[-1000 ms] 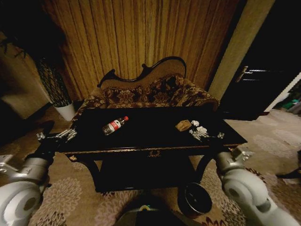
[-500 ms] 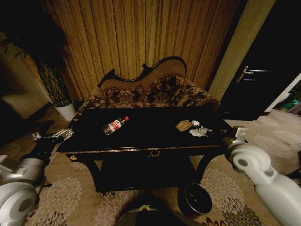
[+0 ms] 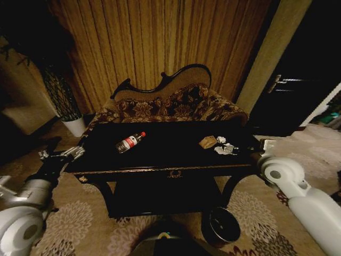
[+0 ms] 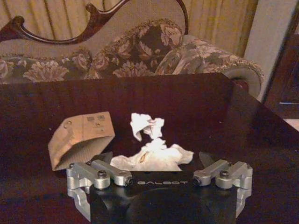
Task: Move to the front of the table and place the trash on the table into the trash bin.
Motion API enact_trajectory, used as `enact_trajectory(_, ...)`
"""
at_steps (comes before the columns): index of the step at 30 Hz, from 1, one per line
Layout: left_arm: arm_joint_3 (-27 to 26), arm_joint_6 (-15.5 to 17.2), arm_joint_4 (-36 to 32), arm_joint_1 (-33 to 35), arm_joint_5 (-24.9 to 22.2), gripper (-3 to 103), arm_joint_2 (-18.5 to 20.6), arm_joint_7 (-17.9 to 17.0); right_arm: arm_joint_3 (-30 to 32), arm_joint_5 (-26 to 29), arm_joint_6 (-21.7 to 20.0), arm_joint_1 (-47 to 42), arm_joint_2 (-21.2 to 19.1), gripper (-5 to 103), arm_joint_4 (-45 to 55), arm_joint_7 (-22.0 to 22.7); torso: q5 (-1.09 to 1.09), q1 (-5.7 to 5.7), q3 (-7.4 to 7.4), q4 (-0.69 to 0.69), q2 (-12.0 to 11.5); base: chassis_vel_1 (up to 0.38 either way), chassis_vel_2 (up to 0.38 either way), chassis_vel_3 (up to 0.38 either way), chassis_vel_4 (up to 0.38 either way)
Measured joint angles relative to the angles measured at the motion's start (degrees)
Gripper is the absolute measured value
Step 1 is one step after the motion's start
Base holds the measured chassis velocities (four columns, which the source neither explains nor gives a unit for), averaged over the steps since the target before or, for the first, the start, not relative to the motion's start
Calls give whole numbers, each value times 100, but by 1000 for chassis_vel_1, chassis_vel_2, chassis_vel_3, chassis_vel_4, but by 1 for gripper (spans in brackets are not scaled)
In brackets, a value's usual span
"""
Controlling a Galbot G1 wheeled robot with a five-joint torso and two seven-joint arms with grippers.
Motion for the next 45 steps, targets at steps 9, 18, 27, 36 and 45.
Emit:
enact_trajectory(9, 215, 14, 0, -86, 132, 100, -9, 8, -50, -69, 23, 77, 30, 100, -267, -41, 0, -1, 0, 0, 0, 0, 0, 0, 0)
enact_trajectory(18, 172, 17, 0, -46, 147, 100, -22, 8, -129, -261, 68, 125, 112, 100, -432, -227, 0, -1, 0, 0, 0, 0, 0, 0, 0)
enact_trajectory(27, 132, 12, 0, -45, 144, 100, -8, 19, -181, -384, 213, 122, 156, 96, -531, -349, 0, -1, 0, 0, 0, 0, 0, 0, 0)
enact_trajectory(36, 141, -6, 0, -55, 141, 100, 9, 56, -133, -712, 386, -79, 129, 64, -536, -511, 0, -1, 0, -1, 0, 0, 0, 0, 0)
enact_trajectory(45, 141, -20, 0, -53, 141, 100, 18, 77, -142, -779, 399, -91, 129, 32, -548, -593, 0, -1, 0, 0, 0, 0, 0, 0, 0)
